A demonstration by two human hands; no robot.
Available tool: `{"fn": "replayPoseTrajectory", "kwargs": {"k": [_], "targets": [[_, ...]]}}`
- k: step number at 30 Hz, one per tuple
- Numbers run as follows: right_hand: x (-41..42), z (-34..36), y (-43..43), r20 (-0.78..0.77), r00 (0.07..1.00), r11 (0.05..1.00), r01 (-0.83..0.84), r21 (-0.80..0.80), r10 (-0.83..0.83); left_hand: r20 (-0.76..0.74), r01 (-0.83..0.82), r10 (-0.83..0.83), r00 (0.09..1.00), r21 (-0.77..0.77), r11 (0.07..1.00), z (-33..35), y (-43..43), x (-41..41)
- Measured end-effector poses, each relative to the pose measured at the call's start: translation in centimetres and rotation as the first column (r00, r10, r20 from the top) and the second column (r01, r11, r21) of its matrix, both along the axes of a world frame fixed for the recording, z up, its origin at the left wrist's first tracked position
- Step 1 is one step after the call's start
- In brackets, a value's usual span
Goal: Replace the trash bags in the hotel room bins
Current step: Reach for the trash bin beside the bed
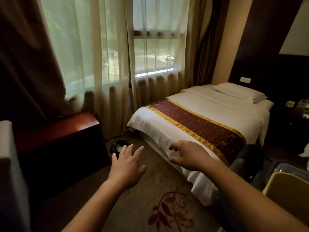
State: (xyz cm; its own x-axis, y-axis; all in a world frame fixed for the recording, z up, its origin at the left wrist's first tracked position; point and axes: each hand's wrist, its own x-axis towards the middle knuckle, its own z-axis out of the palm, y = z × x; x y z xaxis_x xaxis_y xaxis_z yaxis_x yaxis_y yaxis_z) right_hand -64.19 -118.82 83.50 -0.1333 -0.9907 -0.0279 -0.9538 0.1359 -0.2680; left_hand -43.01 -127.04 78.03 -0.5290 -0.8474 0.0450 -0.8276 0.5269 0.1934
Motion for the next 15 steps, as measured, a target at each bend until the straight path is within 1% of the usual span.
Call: {"fn": "replayPoseTrajectory", "kwargs": {"k": [6,11,15], "targets": [[1.9,-1.9,-8.0,-0.003,0.999,0.998,-0.032,0.049,0.033,-0.012,-0.073,0.074,0.997,0.046,0.996,-1.4,-6.3,3.3],[1.8,-4.6,-15.4,-0.008,0.997,0.994,-0.075,0.081,0.076,0.039,-0.141,0.139,0.990,0.066,0.988,-3.2,-12.7,4.3],[0.5,-6.9,-22.9,-0.063,0.991,0.991,-0.112,0.079,0.117,0.117,-0.191,0.185,0.976,0.044,0.981,-4.6,-19.3,3.4]]}}
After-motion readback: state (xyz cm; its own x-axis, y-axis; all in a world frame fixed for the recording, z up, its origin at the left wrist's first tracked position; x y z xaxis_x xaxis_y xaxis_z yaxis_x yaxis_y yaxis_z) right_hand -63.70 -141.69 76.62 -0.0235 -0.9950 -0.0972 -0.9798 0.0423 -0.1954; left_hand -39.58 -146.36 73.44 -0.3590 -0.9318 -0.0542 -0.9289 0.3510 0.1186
